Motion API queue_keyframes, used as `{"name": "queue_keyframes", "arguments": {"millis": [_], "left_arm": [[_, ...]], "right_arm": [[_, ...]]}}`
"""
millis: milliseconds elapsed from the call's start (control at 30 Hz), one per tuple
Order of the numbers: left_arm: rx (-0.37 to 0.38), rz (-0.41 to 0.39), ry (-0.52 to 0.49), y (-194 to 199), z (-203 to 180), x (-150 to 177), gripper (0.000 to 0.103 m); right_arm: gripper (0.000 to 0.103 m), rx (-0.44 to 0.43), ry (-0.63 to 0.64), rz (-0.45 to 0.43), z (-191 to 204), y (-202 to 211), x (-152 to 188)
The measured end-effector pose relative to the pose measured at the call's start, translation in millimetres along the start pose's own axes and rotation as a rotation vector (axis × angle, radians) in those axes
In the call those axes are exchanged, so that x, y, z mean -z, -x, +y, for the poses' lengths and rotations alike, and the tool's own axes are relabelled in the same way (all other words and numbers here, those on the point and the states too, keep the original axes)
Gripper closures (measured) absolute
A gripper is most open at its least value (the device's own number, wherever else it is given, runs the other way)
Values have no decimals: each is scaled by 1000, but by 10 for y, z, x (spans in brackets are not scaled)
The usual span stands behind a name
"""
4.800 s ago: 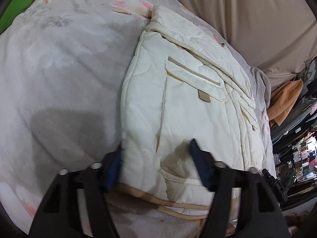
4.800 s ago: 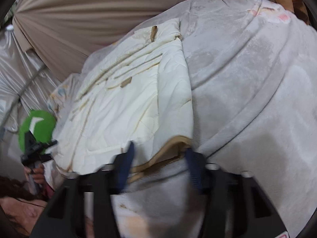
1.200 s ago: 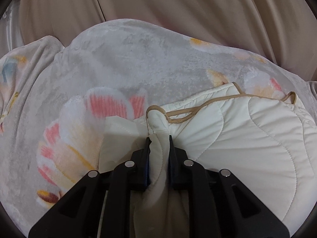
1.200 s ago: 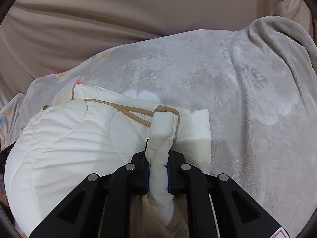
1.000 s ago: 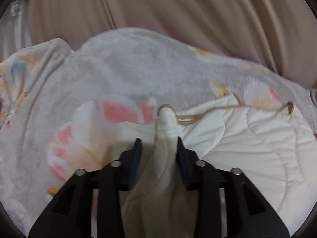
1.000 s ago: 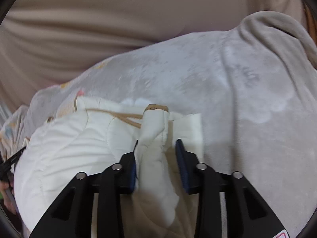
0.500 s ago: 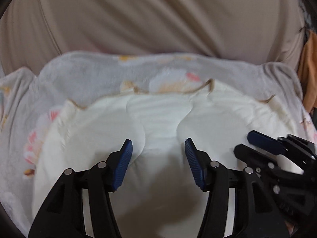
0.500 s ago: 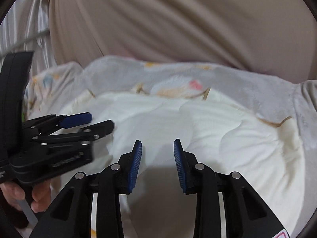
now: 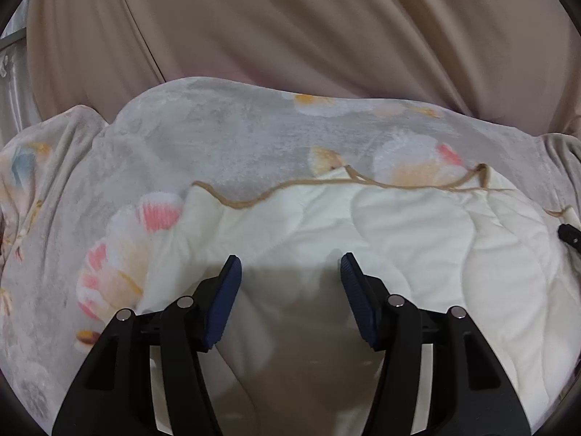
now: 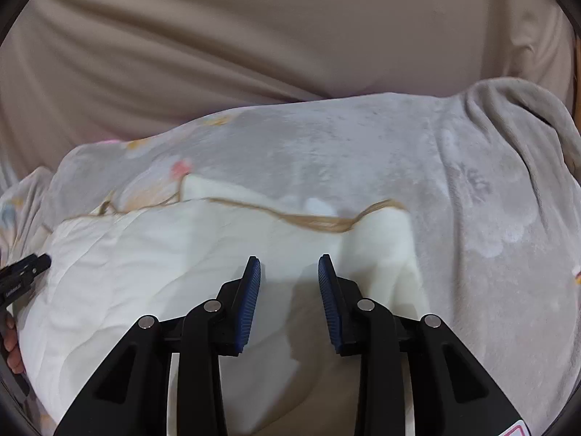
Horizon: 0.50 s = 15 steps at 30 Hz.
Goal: Fold large clothes
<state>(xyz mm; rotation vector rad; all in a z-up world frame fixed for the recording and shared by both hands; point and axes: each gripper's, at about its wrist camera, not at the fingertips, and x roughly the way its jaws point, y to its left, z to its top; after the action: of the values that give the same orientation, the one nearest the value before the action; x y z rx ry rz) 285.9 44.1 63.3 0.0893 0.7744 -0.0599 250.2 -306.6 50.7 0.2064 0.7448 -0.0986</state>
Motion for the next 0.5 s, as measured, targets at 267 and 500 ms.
{"name": "queue_keyframes", "arguments": {"millis": [267,500], "left_arm": [[-49,8,2,-312,50,4,44],[-55,-3,6,-356,31,61,43]], "right_arm": [[73,11,-20,33,-124,-277,30],[72,-5,-29,34,-139,-308,78]]}}
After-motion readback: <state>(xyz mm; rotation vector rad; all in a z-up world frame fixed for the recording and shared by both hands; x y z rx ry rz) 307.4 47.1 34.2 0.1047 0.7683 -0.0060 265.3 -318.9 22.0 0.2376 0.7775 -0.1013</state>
